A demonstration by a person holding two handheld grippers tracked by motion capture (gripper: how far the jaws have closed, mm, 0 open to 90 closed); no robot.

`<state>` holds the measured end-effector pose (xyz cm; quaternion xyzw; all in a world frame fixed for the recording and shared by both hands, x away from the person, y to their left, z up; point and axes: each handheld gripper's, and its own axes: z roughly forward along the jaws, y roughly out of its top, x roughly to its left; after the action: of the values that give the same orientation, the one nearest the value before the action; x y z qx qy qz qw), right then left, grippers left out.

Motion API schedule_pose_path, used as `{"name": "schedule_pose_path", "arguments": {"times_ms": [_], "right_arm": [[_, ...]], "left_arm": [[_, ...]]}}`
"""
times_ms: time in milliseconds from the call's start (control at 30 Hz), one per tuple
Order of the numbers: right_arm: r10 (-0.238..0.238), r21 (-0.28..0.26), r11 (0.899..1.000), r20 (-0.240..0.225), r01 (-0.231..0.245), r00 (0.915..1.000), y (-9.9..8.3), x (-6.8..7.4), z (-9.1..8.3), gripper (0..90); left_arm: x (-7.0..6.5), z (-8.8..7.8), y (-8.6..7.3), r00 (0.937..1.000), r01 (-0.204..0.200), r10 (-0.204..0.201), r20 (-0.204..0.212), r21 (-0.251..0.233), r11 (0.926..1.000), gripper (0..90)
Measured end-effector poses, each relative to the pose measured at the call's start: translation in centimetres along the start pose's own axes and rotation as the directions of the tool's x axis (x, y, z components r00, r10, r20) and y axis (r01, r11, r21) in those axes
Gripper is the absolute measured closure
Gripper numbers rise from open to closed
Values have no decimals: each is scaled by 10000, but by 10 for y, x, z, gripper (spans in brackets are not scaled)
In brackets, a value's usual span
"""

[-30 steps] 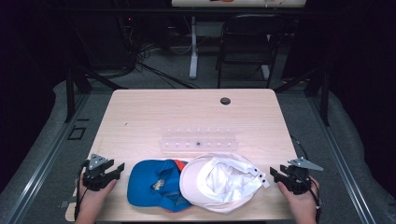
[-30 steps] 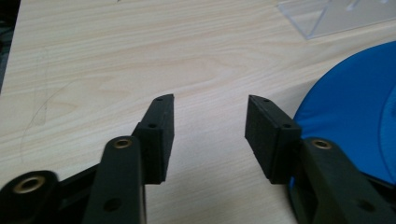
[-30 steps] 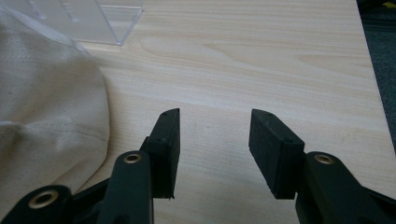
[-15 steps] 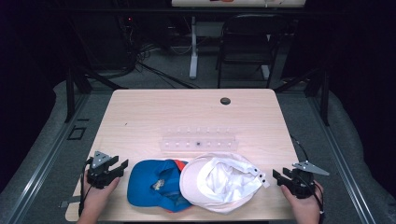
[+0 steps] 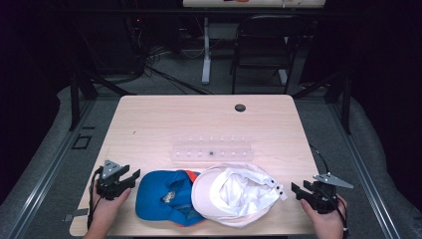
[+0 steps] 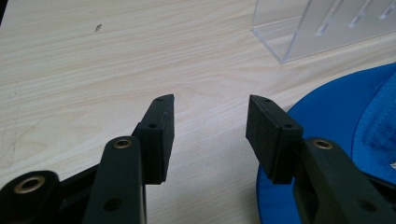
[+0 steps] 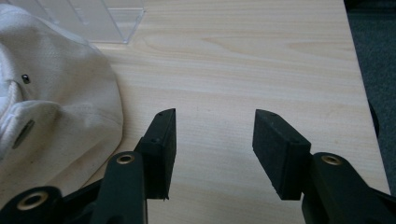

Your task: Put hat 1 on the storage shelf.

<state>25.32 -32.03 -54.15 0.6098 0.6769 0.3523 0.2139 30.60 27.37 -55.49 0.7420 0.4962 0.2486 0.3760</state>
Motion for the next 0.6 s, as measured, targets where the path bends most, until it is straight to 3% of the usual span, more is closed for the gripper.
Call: {"name": "schedule_pose_path", "arguments": {"times_ms": [167, 367, 500, 600], "right_arm": [[59, 705, 9975, 71, -63, 10000, 11, 4, 1, 503], [306, 1687, 9854, -452, -225, 9985, 33, 14, -2, 526], [64, 1864, 9825, -507, 32, 9987, 42, 20, -3, 531], [140, 2029, 9792, -612, -13, 9980, 47, 23, -6, 531]], "left_arm": [[0, 0, -1, 10000, 87, -87, 7, 114, 9999, 524], [-2, 1, -1, 9999, 100, -101, 107, 81, 9999, 525], [-2, 2, -1, 9999, 92, -93, 127, 144, 9999, 526], [-2, 3, -2, 9999, 100, -102, 134, 163, 9998, 525]]}}
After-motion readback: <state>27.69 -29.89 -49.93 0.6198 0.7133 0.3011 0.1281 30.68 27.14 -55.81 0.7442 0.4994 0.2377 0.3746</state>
